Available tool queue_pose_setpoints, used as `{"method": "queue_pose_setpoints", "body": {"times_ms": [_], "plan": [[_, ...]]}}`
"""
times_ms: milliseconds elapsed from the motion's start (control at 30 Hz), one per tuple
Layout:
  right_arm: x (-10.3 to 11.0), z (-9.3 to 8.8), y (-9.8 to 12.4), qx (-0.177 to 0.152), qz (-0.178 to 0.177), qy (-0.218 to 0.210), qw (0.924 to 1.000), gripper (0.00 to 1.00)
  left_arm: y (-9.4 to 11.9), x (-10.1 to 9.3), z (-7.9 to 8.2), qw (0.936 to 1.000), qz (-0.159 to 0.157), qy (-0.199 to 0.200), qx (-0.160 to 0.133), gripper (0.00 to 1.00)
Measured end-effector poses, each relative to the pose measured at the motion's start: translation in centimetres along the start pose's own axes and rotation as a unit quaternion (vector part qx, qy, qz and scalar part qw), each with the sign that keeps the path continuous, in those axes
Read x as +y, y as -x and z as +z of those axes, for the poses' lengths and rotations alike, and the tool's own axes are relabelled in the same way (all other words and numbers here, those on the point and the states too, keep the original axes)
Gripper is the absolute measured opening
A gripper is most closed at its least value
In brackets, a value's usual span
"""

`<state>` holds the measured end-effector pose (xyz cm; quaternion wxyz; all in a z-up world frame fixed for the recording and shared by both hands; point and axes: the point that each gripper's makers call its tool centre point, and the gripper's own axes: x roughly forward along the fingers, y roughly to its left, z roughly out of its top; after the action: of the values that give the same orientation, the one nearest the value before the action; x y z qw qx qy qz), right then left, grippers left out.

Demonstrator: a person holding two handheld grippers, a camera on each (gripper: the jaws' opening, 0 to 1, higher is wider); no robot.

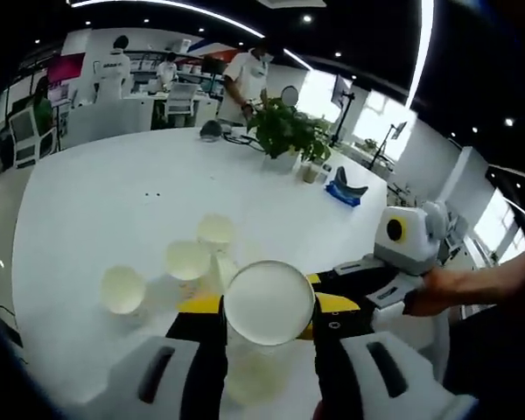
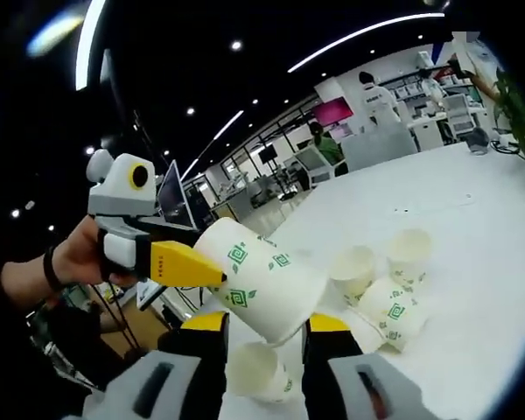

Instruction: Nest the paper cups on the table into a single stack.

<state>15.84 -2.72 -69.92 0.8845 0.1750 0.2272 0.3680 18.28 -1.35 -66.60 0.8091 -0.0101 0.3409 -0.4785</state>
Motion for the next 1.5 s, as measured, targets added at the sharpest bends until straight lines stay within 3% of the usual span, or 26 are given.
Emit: {"method": "queue_pose_setpoints", "body": {"times_ms": [200,533,733,1200,1500], "plan": [[-0.1,-0.1,0.6,0.002,0.004,0.026,0.9997,0.24,0.5,-0.2,-0.6,0.9992,-0.021,0.035,-0.006,0.36],[0.2,-0.4,0.7,0.001,0.018,0.042,0.9990,0.13,1.5,-0.1,-1.0,0.9977,-0.037,0.056,-0.010,0.36],[1.0,-0.5,1.1,0.001,0.030,0.052,0.9982,0.09,2.1,0.0,-1.5,0.9936,-0.061,0.093,-0.018,0.36],[2.0,-1.4,1.7,0.015,0.044,0.083,0.9955,0.02,2.7,-1.5,-2.2,0.9909,-0.087,0.102,-0.010,0.37],[3.2,-1.9,1.7,0.024,0.057,0.096,0.9935,0.00,2.4,-0.9,-2.9,0.9893,-0.096,0.110,-0.008,0.40]]}}
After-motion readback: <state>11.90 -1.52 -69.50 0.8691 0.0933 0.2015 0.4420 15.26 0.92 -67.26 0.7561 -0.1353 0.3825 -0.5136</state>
